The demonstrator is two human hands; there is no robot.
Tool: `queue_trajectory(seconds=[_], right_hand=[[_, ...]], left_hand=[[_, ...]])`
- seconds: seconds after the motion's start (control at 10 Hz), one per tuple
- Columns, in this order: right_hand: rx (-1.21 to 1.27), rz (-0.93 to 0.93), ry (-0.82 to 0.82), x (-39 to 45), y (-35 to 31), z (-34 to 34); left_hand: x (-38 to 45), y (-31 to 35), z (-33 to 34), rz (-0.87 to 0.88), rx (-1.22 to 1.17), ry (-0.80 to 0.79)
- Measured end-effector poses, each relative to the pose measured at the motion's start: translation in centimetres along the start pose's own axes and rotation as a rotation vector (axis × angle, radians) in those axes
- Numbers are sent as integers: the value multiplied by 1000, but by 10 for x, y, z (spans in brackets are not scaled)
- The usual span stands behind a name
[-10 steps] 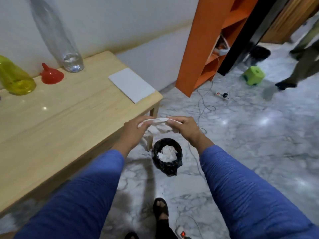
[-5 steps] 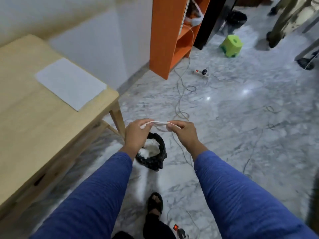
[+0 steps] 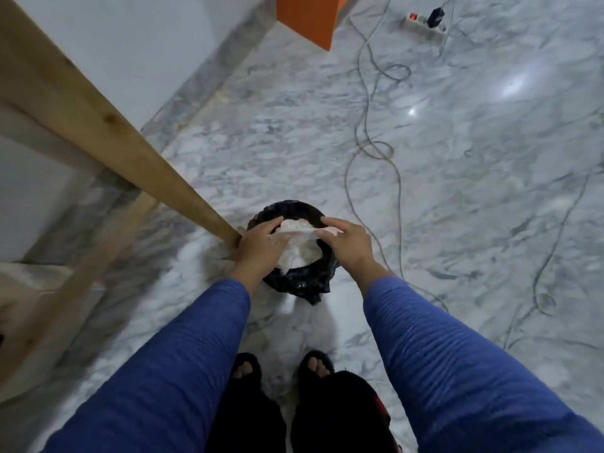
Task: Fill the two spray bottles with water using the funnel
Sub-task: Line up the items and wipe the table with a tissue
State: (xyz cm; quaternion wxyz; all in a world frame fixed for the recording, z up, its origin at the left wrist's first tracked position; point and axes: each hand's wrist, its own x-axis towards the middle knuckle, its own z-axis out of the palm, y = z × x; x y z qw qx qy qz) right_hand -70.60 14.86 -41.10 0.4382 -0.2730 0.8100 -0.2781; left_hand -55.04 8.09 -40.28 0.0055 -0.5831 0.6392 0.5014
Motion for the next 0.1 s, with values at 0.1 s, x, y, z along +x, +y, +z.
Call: queue_trajectory(seconds=[0.1], right_hand=[[-23,32,-68,18,25,21]], left_hand=[[24,-27,13,-33,127,-57]])
